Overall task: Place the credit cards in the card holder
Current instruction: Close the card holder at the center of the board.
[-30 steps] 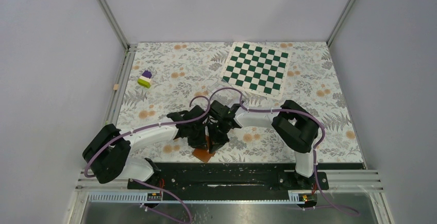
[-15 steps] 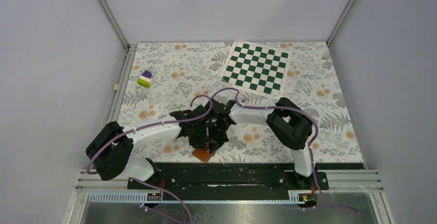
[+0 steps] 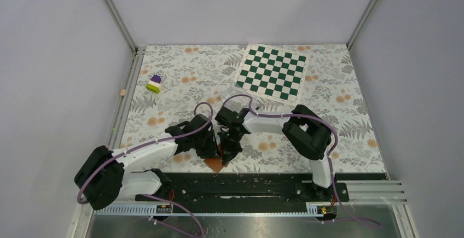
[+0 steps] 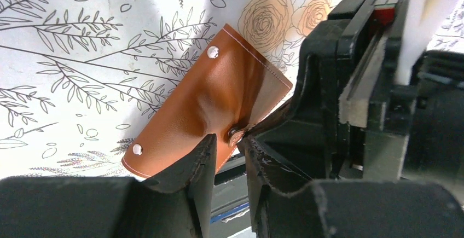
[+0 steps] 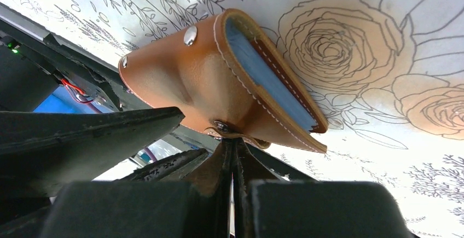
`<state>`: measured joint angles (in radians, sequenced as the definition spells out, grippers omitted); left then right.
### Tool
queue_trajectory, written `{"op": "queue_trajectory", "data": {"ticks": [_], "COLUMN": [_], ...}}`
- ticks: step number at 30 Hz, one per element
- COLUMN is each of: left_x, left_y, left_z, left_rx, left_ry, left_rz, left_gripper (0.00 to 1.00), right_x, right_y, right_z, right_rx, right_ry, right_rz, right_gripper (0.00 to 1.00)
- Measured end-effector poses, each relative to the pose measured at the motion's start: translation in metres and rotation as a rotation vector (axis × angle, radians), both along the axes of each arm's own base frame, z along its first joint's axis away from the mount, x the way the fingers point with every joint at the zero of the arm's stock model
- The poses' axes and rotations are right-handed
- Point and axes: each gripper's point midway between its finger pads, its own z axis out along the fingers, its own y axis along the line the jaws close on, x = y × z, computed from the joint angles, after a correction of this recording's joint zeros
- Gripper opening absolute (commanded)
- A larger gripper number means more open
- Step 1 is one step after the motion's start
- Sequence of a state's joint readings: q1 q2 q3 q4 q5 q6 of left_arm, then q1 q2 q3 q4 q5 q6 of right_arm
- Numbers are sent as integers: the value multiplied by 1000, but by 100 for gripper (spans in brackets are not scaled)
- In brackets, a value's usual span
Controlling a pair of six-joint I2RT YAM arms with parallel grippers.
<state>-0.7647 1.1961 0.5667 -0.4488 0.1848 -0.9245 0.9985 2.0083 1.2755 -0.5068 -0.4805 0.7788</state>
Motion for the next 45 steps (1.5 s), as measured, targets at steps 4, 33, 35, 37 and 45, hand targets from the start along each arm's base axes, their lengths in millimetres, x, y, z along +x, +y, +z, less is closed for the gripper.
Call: {"op": "queue_trajectory", "data": {"ticks": [4, 33, 35, 37, 45], "left_x": [2, 9, 9, 9, 7], "left_y": [0, 2, 2, 2, 3], "left_z": [5, 4, 3, 3, -2], "left_rx": [-21, -94, -91, -91, -80], "left_ry": [-3, 53, 55, 56, 74], "left_rz": [4, -20, -23, -24, -27], "left_gripper": [26, 23, 19, 17, 13], "right_x": [2, 50, 49, 49, 50], "right_y": [4, -15, -15, -15, -11], "right_z": [1, 29, 26, 25, 23], "right_rx": [29, 80, 77, 75, 80], "right_ry": [-29, -281, -273, -267, -260], "right_rz": [14, 7, 11, 15, 21], "right_gripper": [4, 16, 16, 16, 16]}}
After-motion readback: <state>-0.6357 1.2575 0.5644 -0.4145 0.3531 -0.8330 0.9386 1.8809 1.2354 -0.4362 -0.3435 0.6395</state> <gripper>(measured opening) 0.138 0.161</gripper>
